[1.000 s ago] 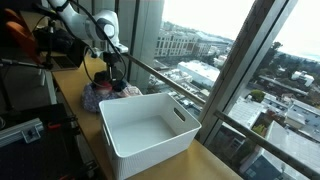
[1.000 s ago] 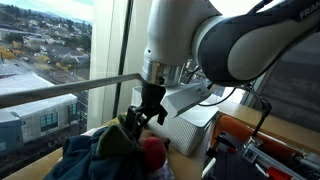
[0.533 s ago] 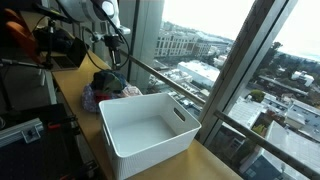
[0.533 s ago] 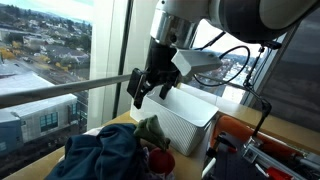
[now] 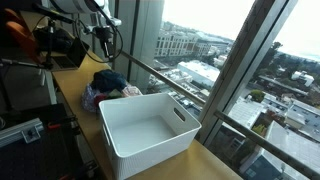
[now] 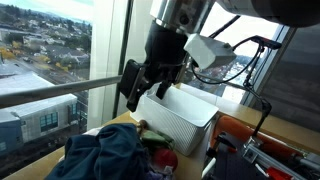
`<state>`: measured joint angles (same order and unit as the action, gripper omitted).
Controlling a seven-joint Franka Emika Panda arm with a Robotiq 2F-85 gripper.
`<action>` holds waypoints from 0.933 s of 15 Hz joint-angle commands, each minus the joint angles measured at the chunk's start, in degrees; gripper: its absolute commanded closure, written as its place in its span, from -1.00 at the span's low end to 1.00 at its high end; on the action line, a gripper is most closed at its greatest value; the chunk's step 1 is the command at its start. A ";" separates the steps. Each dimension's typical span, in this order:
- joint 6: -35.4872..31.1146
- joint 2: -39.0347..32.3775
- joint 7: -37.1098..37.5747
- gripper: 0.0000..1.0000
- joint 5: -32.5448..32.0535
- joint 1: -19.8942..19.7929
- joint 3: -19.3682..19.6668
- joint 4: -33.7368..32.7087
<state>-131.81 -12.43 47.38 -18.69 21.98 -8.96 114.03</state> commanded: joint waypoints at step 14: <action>-3.93 -19.49 -0.80 -1.00 -2.53 3.84 1.47 -13.14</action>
<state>-134.98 -26.27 47.36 -20.97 24.32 -9.49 105.85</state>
